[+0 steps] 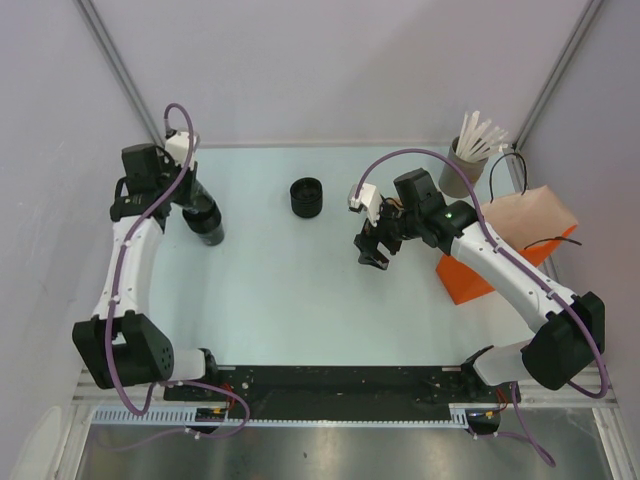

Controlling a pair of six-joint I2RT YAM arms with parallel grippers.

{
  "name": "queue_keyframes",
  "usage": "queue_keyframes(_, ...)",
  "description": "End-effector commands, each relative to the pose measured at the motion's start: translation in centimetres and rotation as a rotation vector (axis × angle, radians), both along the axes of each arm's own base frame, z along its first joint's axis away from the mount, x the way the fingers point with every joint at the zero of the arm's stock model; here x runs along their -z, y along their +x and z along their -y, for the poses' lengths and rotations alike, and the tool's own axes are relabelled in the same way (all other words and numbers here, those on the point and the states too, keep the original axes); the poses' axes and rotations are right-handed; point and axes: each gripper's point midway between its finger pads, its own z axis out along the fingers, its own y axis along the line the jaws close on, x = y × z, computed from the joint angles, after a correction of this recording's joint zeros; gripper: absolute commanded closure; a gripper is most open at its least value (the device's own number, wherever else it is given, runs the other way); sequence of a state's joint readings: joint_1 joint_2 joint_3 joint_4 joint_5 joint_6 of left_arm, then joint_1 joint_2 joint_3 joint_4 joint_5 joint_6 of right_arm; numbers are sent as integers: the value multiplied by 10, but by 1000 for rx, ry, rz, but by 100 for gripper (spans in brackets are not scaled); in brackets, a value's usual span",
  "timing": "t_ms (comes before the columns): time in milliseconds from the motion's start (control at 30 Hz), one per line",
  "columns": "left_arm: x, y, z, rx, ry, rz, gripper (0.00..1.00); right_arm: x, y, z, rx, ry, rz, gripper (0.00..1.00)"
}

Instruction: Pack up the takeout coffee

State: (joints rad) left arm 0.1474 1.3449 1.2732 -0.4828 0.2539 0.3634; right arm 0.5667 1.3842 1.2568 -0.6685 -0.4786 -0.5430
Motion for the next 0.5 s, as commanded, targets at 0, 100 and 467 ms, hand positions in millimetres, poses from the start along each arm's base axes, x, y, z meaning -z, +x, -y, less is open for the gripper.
queue_keyframes(0,-45,4,-6,-26,19,129,100,-4,1,-1,-7,14,10,9)
queue_keyframes(100,-49,6,-7,-33,24,142,100,-4,1,-1,-9,14,10,9)
queue_keyframes(467,-52,6,-8,-35,30,151,100,-3,1,-1,-9,14,8,9)
